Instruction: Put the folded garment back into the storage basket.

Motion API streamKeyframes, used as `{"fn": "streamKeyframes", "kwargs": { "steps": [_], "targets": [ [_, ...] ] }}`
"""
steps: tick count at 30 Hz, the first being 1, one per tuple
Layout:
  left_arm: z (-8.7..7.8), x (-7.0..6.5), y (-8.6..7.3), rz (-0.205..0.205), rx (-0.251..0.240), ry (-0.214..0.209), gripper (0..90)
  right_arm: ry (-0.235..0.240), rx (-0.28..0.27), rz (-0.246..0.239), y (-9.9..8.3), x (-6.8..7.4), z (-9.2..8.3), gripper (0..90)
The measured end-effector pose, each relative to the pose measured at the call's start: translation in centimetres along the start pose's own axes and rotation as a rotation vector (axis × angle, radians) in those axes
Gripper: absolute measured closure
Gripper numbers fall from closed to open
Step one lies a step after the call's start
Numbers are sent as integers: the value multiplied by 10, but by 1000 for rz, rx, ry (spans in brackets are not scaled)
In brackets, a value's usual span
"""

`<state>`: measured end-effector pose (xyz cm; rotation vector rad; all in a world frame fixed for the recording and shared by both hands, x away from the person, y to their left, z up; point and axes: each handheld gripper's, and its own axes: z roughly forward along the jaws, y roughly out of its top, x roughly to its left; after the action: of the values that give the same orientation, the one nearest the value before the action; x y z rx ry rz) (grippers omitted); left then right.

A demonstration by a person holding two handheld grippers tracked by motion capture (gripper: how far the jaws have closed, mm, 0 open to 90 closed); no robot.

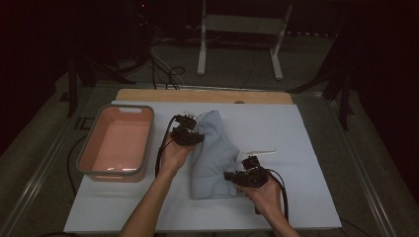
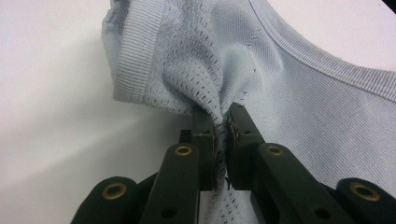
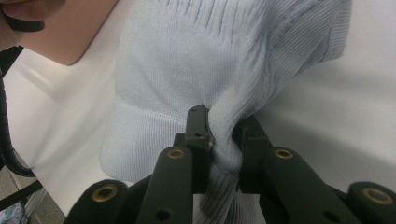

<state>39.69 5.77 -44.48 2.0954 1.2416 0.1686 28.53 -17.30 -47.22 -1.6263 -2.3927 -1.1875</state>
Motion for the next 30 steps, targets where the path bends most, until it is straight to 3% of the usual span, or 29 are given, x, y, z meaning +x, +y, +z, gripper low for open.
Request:
{"fn": "streamKeyframes", "kwargs": {
  "steps": [14, 18, 30],
  "targets": [
    [-13, 11, 5, -2, -19, -1, 848, 19, -21, -2, 11, 12, 3, 784],
    [-17, 14, 9, 18, -16, 4, 848, 23, -26, -9, 15, 16, 3, 784],
    [-31, 24, 15, 26, -48, 4, 848, 27, -42, -18, 29, 25, 5, 784]
  ]
}}
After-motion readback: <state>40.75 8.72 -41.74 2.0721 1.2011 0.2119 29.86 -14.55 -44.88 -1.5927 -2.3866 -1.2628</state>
